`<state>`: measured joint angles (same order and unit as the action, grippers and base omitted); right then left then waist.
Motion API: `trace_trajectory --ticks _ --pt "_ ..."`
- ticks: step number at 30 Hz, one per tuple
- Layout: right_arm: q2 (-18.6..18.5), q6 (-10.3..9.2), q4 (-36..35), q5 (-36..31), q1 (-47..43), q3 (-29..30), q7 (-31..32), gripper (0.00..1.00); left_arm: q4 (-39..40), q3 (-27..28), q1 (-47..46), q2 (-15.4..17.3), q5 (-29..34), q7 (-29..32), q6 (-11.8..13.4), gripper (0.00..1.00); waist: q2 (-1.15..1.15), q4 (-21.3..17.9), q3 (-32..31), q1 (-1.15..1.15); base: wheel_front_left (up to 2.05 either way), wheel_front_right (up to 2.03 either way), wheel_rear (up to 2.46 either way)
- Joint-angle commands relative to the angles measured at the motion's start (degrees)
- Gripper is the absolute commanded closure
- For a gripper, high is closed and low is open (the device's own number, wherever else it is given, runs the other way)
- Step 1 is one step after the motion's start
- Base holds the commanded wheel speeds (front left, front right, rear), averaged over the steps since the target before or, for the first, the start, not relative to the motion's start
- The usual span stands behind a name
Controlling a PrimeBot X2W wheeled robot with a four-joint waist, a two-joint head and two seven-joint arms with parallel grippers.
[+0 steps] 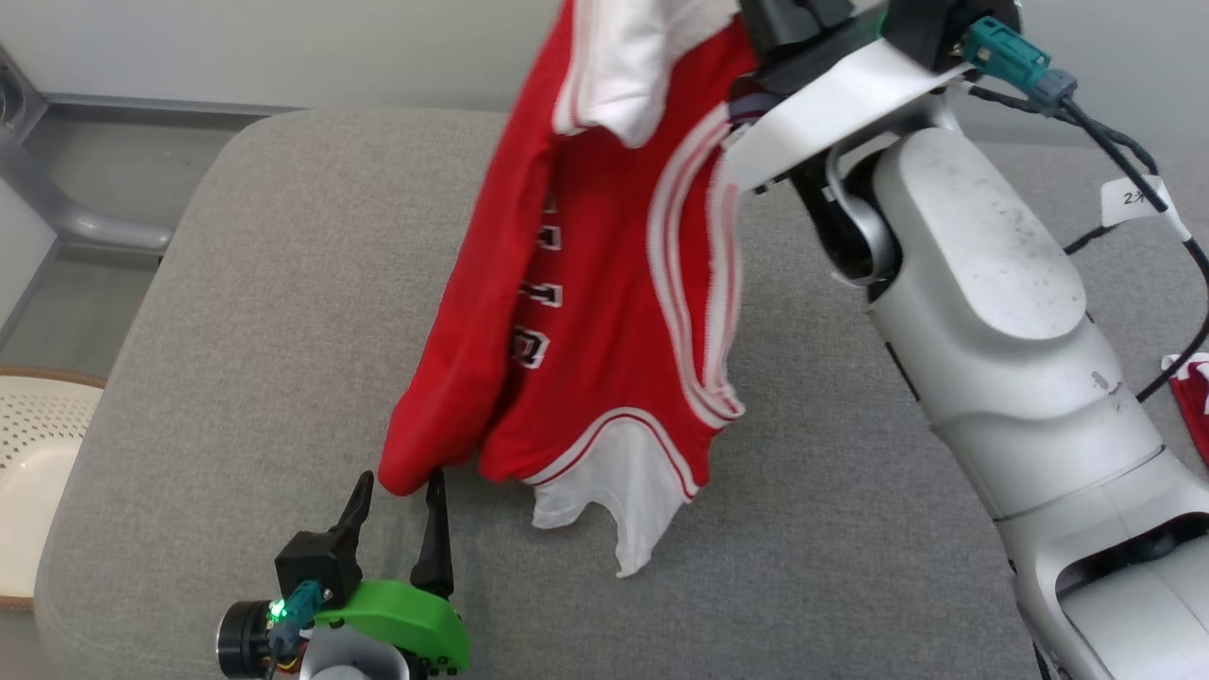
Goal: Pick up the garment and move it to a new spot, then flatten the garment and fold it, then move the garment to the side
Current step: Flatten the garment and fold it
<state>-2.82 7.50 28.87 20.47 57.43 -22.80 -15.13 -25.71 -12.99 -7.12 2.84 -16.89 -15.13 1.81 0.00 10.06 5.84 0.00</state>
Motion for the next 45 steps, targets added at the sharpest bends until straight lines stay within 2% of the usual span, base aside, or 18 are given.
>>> trace_trajectory --ticks 1,6,7,8,9,14,17,19,21,22,27,33,39,43,45 --pt "-0.58 -0.02 3.51 -2.31 -0.3 2.9 -0.01 1.0 0.45 -0.24 -1.25 0.14 -0.15 -0.01 0.37 0.0 0.0 1.2 2.76 0.0 0.0 0.0 0.0" --pt "-4.25 -0.06 16.88 -10.62 -2.88 13.43 -0.01 1.0 0.91 -1.59 -2.92 0.12 -0.91 -0.01 0.79 0.0 0.0 1.34 6.2 0.0 0.0 0.0 0.0" --pt "-5.4 -0.04 19.29 -12.81 -3.31 15.97 -0.02 0.83 0.99 -1.92 -3.36 0.12 -0.79 0.0 0.77 0.0 0.0 1.35 6.92 0.0 0.0 0.0 0.0" --pt "-5.9 -0.04 20.81 -14.16 -3.8 17.79 -0.03 0.14 0.98 -2.16 -3.78 0.13 -0.63 -0.01 0.72 0.0 0.0 1.31 7.34 0.0 0.0 0.0 0.0" --pt "-6.31 -0.04 22.03 -15.77 -4.45 19.9 -0.05 0.0 1.09 -2.34 -4.19 0.13 -0.6 0.0 0.76 0.0 0.0 1.21 7.81 0.0 0.0 0.0 0.0" --pt "-5.91 -0.03 21.01 -20.38 -8.83 25.9 -0.07 0.0 0.95 -2.95 -5.17 0.12 -0.08 0.0 0.71 0.0 0.0 -0.25 8.5 0.0 0.0 0.0 0.0" --pt "-4.16 -0.04 18.4 -20.88 -12.25 26.26 -0.07 0.0 0.6 -2.67 -4.93 0.15 0.43 -0.01 0.52 0.0 0.0 -1.79 7.79 0.0 0.0 0.0 0.0" --pt "-2.98 -0.03 16.37 -19.68 -14.78 24.52 -0.07 0.0 0.39 -2.56 -4.61 0.13 0.62 -0.01 0.43 0.0 0.0 -2.62 7.21 0.0 0.0 0.0 0.0" --pt "-2.02 -0.03 14.22 -18.05 -17.73 20.82 -0.07 0.0 0.1 -2.42 -4.26 0.15 0.75 -0.01 0.38 0.0 0.0 -3.37 6.55 0.0 0.0 0.0 0.0" --pt "-1.62 -0.03 11.94 -15.93 -20.77 16.66 -0.07 0.0 -0.09 -2.25 -3.87 0.16 0.87 0.0 0.22 0.0 0.0 -3.93 5.94 0.0 0.0 0.0 0.0" --pt "-1.08 -0.03 7.28 -10.35 -28.17 3.38 -0.07 0.0 -0.45 -2.07 -2.95 0.15 1.04 0.0 -0.08 0.0 0.0 -4.46 4.66 0.0 0.0 0.0 0.0" --pt "-3.56 -0.04 5.01 -1.8 -32.39 -15.83 -0.07 0.0 -0.92 -1.72 -1.85 0.16 0.93 -0.01 -0.11 0.0 0.0 -3.82 3.78 0.0 0.0 0.0 0.0" --pt "-6.72 -0.03 8.74 4.01 -30.8 -31.31 0.06 0.0 -1.24 -1.85 -1.48 0.14 0.28 -0.01 -0.16 0.0 0.0 -2.24 3.82 0.0 0.0 0.0 0.0" --pt "-7.54 -0.03 12.81 5.14 -28.77 -37.69 0.17 0.0 -1.25 -1.78 -1.79 0.15 -0.44 0.0 -0.08 0.0 0.0 -1.37 4.17 0.0 0.0 0.0 0.0" --pt "-7.71 -0.04 15.2 4.62 -27.44 -38.82 0.15 0.0 -1.21 -1.59 -2.09 0.14 -0.4 -0.01 -0.06 0.0 0.0 -1.14 4.36 0.0 0.0 0.0 0.0"
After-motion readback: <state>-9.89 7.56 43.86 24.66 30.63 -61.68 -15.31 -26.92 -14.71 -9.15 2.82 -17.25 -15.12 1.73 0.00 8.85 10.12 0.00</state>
